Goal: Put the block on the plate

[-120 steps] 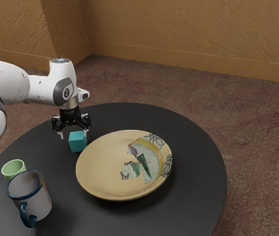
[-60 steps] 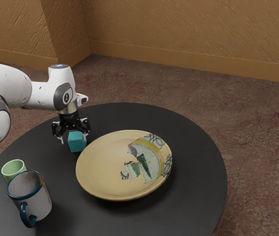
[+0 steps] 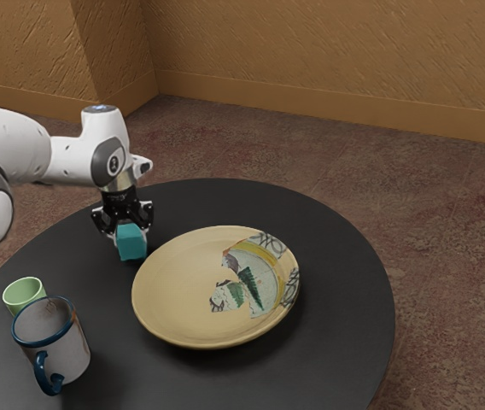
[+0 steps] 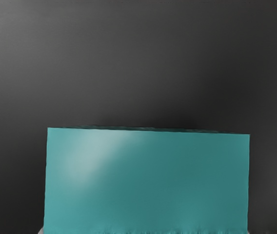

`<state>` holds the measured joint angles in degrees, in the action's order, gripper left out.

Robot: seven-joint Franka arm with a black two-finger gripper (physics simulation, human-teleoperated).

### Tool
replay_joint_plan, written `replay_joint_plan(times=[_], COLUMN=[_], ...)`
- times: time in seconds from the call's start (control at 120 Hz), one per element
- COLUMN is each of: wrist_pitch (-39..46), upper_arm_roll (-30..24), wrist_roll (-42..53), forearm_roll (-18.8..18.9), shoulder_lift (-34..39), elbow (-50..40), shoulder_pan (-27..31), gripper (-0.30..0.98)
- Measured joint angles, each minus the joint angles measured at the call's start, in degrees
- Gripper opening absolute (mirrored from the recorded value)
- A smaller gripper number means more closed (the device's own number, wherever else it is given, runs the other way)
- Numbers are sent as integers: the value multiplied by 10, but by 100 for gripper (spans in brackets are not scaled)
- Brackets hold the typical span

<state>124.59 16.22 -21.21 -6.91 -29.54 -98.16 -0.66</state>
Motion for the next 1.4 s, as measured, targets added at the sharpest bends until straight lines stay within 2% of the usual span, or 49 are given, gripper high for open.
replay_joint_plan(times=[0.142,0.258,0.433,0.55,0.817,0.95,1.075,1.208,1.4], wrist_pitch=[-5,-9,-33,-43,-35,-21,-14,-20,-38], upper_arm_roll=[0,-4,-67,-114,-170,-176,-176,-173,-148], wrist_roll=[-4,-11,-55,-96,-180,-213,-235,-253,-200], forearm_roll=[5,7,29,35,37,36,35,35,37], shoulder_lift=[40,87,151,154,118,102,102,116,135], elbow=[-4,-22,-55,-62,-64,-65,-67,-67,-45], shoulder_pan=[-9,-40,-68,-73,-71,-67,-67,-67,-74], gripper=[29,31,33,34,35,36,50,59,65])
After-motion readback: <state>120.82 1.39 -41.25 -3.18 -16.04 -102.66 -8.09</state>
